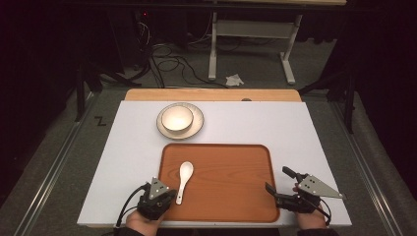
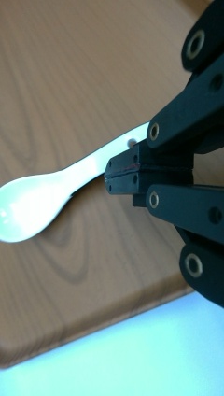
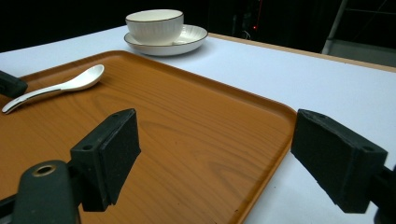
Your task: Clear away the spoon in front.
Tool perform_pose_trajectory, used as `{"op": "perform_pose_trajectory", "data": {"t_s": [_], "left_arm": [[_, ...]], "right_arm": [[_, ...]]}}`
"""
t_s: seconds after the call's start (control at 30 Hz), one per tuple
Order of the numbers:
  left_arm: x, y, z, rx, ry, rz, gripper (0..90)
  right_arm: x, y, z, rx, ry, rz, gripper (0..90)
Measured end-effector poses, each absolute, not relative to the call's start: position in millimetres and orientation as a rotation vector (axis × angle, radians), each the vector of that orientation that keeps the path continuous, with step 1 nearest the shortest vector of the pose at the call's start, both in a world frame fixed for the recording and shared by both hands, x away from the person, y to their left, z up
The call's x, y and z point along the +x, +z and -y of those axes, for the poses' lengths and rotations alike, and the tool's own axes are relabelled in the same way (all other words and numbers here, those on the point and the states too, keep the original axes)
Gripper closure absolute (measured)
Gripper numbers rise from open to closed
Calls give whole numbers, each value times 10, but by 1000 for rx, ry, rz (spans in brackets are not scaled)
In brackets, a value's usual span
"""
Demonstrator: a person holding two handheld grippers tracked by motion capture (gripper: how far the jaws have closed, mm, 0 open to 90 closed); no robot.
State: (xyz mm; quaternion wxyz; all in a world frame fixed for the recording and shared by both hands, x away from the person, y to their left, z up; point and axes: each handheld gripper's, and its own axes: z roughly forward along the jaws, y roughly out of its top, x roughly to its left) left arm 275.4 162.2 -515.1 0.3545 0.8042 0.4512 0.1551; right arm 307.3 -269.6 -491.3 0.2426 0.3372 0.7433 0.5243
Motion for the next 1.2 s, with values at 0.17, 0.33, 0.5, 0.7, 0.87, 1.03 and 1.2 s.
{"op": "perform_pose_trajectory", "data": {"t_s": [0.17, 0.33, 0.5, 0.7, 0.87, 1.03, 1.2], "left_arm": [[2749, -5163, -1583, 2095, 383, -1148, 900], [2742, -5165, -1554, 2096, 373, -1133, 900], [2735, -5166, -1532, 2099, 371, -1123, 900], [2738, -5151, -1564, 2072, 381, -1136, 900], [2745, -5136, -1601, 2049, 383, -1144, 900], [2752, -5111, -1651, 2019, 390, -1148, 898], [2761, -5082, -1716, 1978, 398, -1160, 854]], "right_arm": [[3075, -4915, 2698, 921, 1436, -2033, 163], [3074, -4914, 2694, 922, 1436, -2033, 163], [3074, -4915, 2694, 923, 1435, -2035, 163], [3075, -4916, 2696, 922, 1434, -2034, 163], [3074, -4915, 2694, 924, 1435, -2034, 163], [3074, -4915, 2696, 924, 1434, -2032, 163], [3074, -4916, 2696, 926, 1434, -2031, 163]]}}
